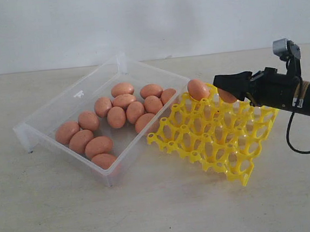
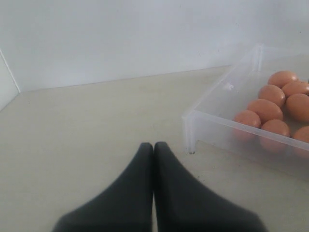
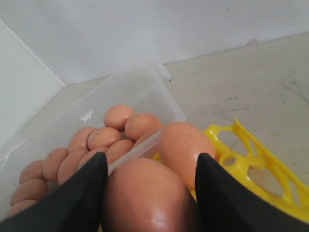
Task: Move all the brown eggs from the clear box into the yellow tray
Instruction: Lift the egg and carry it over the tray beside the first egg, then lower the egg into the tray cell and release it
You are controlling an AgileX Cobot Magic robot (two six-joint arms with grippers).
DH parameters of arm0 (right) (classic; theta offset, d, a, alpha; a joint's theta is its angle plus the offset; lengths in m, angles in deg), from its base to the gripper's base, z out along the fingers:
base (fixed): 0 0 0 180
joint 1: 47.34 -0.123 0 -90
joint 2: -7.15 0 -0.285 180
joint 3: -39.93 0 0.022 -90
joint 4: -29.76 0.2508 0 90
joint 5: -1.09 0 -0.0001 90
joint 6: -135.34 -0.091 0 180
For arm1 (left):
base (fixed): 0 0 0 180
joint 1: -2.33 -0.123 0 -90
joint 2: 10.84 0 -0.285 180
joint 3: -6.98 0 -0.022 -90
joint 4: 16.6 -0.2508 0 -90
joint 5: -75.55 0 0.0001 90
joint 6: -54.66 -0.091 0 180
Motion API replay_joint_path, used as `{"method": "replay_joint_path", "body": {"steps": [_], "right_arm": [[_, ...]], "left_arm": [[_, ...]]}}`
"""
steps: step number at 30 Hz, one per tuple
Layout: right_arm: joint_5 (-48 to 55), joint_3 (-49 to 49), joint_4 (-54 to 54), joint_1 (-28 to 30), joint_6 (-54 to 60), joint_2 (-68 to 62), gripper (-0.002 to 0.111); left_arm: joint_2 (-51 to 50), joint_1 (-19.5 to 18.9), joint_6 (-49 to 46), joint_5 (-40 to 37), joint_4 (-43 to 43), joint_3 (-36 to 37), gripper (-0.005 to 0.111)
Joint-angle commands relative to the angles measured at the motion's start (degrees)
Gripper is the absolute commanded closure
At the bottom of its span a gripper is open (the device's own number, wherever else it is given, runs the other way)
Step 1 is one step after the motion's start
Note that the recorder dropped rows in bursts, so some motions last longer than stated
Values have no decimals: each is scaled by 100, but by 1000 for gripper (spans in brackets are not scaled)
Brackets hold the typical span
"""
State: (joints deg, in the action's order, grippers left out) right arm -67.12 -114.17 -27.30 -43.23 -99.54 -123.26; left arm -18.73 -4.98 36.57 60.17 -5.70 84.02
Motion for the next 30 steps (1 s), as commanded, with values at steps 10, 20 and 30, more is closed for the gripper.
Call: {"method": "replay_joint_path", "body": {"steps": [10,20,30], "right_arm": [[104,-754,-114,-179,273,-204,109],[1030,-830,331,-594,1003,-204,109],[1474,-830,394,-594,1029,-204,109]], "left_arm": [[10,4,52,40,21,18,111],[10,4,52,40,21,18,111],[10,4,52,51,21,18,111]]}}
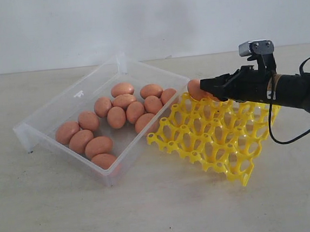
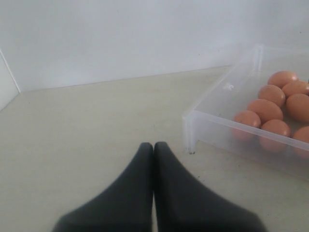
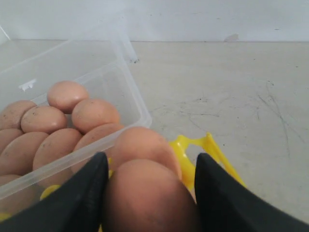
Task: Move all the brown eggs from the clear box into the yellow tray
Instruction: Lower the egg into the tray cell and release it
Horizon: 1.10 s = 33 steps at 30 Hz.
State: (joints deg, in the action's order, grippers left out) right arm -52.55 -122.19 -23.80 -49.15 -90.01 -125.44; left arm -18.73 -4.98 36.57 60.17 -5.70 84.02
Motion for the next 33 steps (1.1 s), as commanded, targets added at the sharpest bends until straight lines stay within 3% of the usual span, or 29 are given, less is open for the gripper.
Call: {"method": "replay_joint_path", "body": {"steps": [1,4,9,11,21,26,33], "right_arm": [[17,-28,34,-2,37,13,109],[28,-28,-17,-2,1,13,102],[28,-28,-17,-2,332,13,59],[28,-28,-17,-2,344,13,54],[-31,-28,83,-2,377,24,51],[-538,-28,107,-2,389,118,51],[-771,-28,13,-2,256,1244,51]], "left_arm": [[10,4,52,51,21,18,111],[10,4,52,51,21,18,111],[10,4,52,40,21,18,111],[10,4,52,40,21,18,111],[10,4,52,40,21,18,111],[10,4,52,40,21,18,111],[10,4,52,50,21,18,111]]}}
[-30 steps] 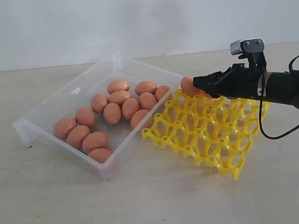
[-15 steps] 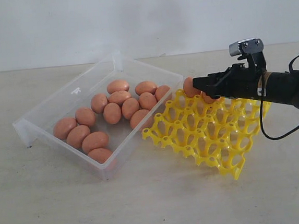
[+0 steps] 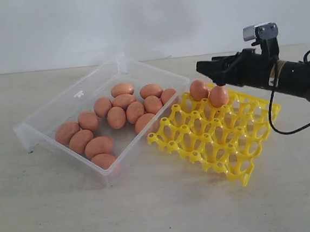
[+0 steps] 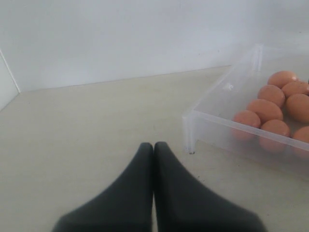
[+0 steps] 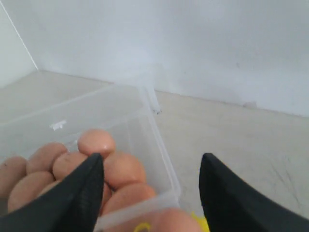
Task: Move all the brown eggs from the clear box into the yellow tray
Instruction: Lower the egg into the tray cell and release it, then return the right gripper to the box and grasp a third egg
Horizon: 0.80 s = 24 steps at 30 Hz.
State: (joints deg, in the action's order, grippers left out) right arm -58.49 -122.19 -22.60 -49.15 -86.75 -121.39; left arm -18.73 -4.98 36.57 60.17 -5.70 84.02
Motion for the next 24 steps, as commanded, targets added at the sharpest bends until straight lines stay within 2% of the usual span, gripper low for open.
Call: {"method": "replay_joint_path", "body": {"steps": [1,3,4,5,6,7,9,10,11,14,15,17,20,22,24], "right_arm": [[-163,-28,-221,-2,-215,1016,51],[189,-28,-1063,-61,-1264,1691,52],[741,-28,-1956,-251,-1999,2182,54],[971,-28,-2347,-377,-2306,2403,56],[1518,-28,-3265,-775,-3041,2782,63],[1745,-28,-3549,-1006,-3331,2905,67],[2858,-28,-3959,-1959,-4147,3234,95],[3034,-71,-3928,-2213,-4147,3244,104],[3305,-165,-3947,-2655,-4147,3208,108],[4328,-460,-4038,-3555,-4048,3009,108],[4998,-697,-4140,-3825,-4073,2880,108],[5959,-1054,-4128,-4029,-4785,2592,108],[6607,-1234,-4079,-4058,-4874,2288,108],[6986,-1249,-4079,-4058,-4492,2130,108],[7579,-1249,-3889,-4182,-3500,2028,108]], "left_arm": [[10,4,52,50,21,18,111],[10,4,52,50,21,18,111],[10,4,52,50,21,18,111],[10,4,52,50,21,18,111],[10,4,52,50,21,18,111],[10,4,52,50,21,18,111],[10,4,52,50,21,18,111],[10,4,52,50,21,18,111],[10,4,52,50,21,18,111],[10,4,52,50,21,18,111],[10,4,52,50,21,18,111],[10,4,52,50,21,18,111],[10,4,52,50,21,18,111],[10,4,52,50,21,18,111],[10,4,52,50,21,18,111]]}}
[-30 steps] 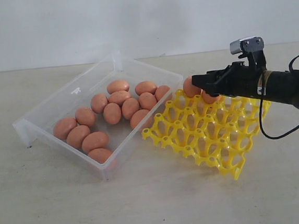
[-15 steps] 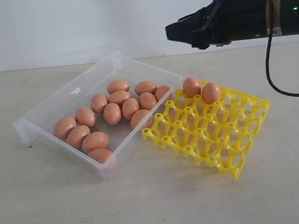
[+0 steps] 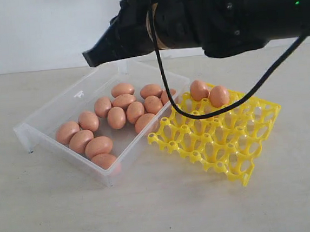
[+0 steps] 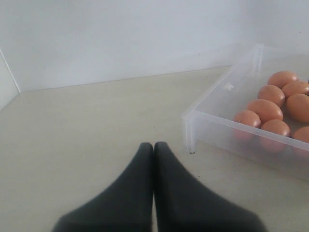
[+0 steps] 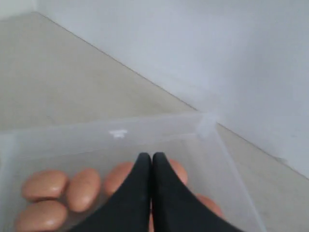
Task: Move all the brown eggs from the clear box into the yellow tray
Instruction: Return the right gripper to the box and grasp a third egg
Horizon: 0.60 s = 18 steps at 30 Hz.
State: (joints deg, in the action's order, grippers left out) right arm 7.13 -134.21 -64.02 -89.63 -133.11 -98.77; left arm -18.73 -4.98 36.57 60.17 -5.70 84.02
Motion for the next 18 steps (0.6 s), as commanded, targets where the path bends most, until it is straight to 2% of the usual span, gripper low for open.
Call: {"method": "replay_joint_path", "body": {"steps": [1,5,7,11,14,16,18], "right_arm": [[1627,-46,597,-273,1923,-245,108],[4105,-259,2263,-681,5325,-385,108],[4153,-504,3654,-551,6656,-403,109],[3529,-1273,7896,58,9469,-506,109],[4330,-2009,10939,509,11963,-795,109],[5231,-2499,11895,705,12859,-1080,109],[6043,-3066,12231,736,12871,-1467,109]], "left_arm": [[10,4,52,50,21,18,111],[10,4,52,50,21,18,111],[10,4,52,50,21,18,111],[10,4,52,50,21,18,111],[10,4,52,50,21,18,111],[10,4,52,50,21,18,111],[10,4,52,40,21,18,111]]}}
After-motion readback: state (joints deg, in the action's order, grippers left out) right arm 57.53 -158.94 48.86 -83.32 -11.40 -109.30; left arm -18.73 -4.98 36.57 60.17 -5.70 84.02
